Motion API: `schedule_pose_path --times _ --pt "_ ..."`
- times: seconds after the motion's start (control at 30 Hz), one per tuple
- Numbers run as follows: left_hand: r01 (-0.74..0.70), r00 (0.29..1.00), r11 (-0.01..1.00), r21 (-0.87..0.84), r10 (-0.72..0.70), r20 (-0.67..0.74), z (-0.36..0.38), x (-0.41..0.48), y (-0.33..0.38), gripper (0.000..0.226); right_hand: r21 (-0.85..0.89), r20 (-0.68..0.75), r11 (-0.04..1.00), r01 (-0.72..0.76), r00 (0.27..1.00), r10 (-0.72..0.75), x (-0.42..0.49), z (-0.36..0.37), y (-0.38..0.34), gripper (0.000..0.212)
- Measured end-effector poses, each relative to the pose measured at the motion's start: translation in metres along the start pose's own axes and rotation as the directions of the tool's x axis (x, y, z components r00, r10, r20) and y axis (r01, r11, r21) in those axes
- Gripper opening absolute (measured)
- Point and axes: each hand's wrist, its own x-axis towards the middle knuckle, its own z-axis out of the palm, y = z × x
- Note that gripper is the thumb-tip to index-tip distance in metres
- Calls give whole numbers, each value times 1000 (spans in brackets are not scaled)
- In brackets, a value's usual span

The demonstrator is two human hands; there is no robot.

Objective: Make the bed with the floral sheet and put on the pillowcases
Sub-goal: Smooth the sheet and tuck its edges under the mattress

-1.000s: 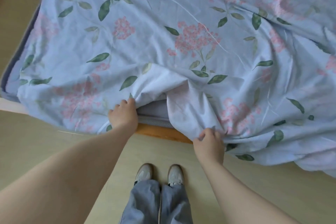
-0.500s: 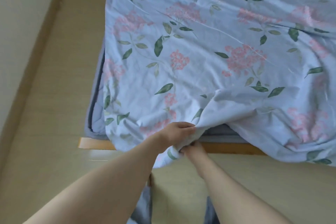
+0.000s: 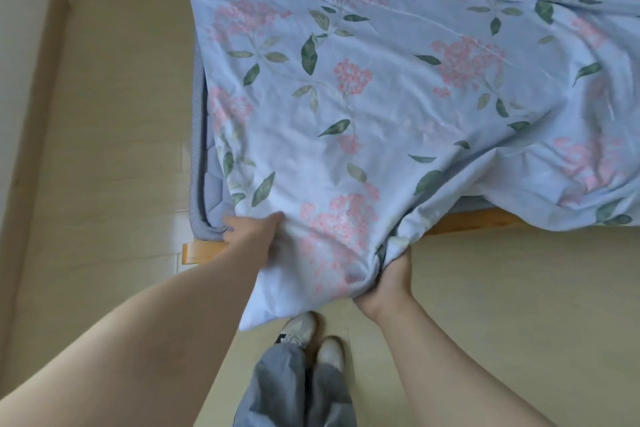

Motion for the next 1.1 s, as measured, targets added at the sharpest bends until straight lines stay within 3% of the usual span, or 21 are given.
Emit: schedule_pose_path --times 0.07,0.2,0.33,0.47,0.67,0.87,1.1 --pt "76 989 968 -237 -43 143 -5 9 -1 78 29 -22 998 61 998 -60 -1 -12 11 50" --pt "-146 957 971 -187 187 222 -33 24 8 43 31 -195 994 101 976 -93 -9 -14 48 69" --pt "-318 881 940 -126 342 328 -70 36 28 38 -312 -348 947 72 919 -184 -11 4 97 38" --pt "-487 799 872 -44 465 382 -124 49 36 36 -291 -424 952 93 880 -216 -16 33 152 34" --pt "-630 746 764 140 545 382 -209 85 23 36 -298 -459 953 58 866 -197 -29 55 246 43" --pt "-657 749 701 277 564 348 -273 131 0 36 -225 -457 974 13 881 -118 -26 72 339 64" --pt "-681 731 629 375 620 287 -279 151 -7 35 -177 -565 984 21 817 -119 -28 81 375 53"
